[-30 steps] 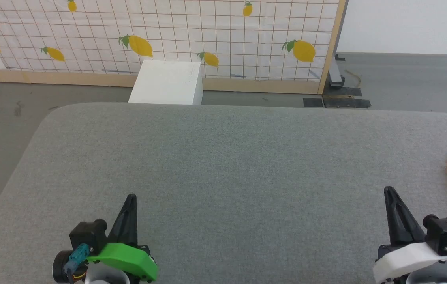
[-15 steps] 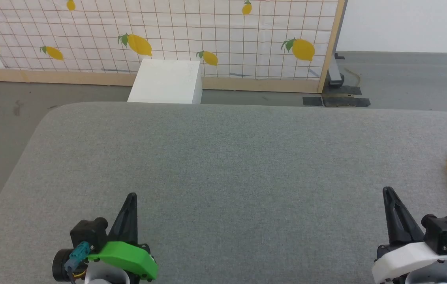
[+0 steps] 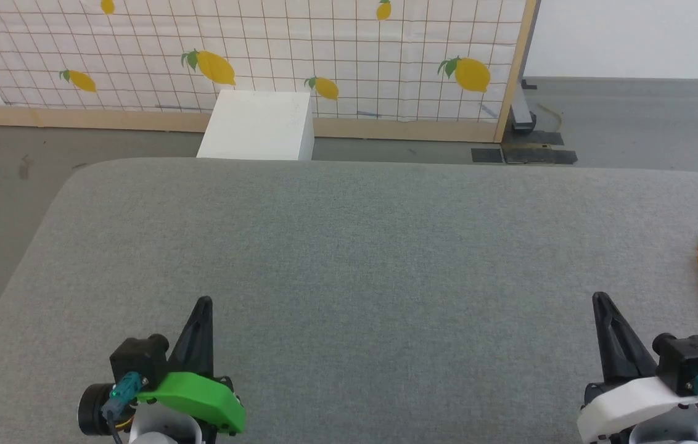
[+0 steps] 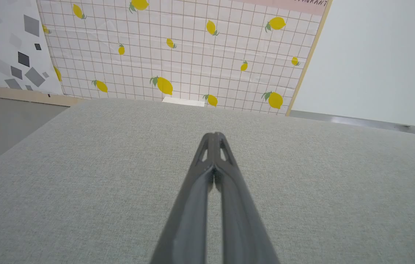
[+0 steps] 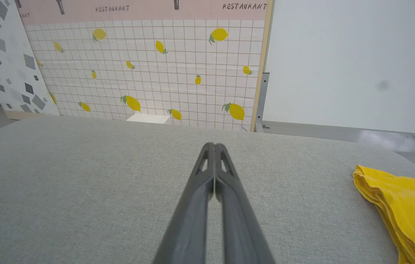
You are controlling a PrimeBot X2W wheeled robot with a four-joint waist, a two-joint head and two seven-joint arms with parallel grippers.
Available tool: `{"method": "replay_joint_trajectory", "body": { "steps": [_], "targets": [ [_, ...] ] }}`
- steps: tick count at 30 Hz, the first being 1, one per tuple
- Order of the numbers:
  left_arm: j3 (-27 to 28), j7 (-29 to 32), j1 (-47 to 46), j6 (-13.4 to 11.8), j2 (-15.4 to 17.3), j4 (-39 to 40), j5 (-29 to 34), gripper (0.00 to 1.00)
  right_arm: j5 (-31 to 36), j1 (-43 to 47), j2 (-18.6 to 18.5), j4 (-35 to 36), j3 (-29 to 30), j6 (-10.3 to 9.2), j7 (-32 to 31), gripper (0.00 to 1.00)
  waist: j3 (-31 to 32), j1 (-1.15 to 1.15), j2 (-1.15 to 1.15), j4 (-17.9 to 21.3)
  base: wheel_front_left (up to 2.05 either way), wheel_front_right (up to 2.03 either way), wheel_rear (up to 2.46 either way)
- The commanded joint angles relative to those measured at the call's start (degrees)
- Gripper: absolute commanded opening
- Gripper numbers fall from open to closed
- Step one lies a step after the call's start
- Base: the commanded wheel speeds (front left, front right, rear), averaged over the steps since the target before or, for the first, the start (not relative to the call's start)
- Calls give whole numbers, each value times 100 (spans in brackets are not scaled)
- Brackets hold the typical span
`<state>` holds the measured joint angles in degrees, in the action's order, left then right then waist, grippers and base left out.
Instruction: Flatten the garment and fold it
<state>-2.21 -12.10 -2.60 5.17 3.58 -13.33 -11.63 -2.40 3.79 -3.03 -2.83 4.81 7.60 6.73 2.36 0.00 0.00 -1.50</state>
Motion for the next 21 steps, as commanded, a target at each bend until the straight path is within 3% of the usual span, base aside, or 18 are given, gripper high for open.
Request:
{"method": "replay_joint_trajectory", "body": {
  "steps": [1,21],
  "targets": [
    [25,33,51,-35,-14,62,80,0,42,-70,3,34,-25,-2,-26,0,-3,0,0,2,0,0,0],
    [68,290,97,-140,-26,339,316,0,85,-137,6,89,-125,-4,-167,0,-54,0,0,34,0,0,0]
  ]
}}
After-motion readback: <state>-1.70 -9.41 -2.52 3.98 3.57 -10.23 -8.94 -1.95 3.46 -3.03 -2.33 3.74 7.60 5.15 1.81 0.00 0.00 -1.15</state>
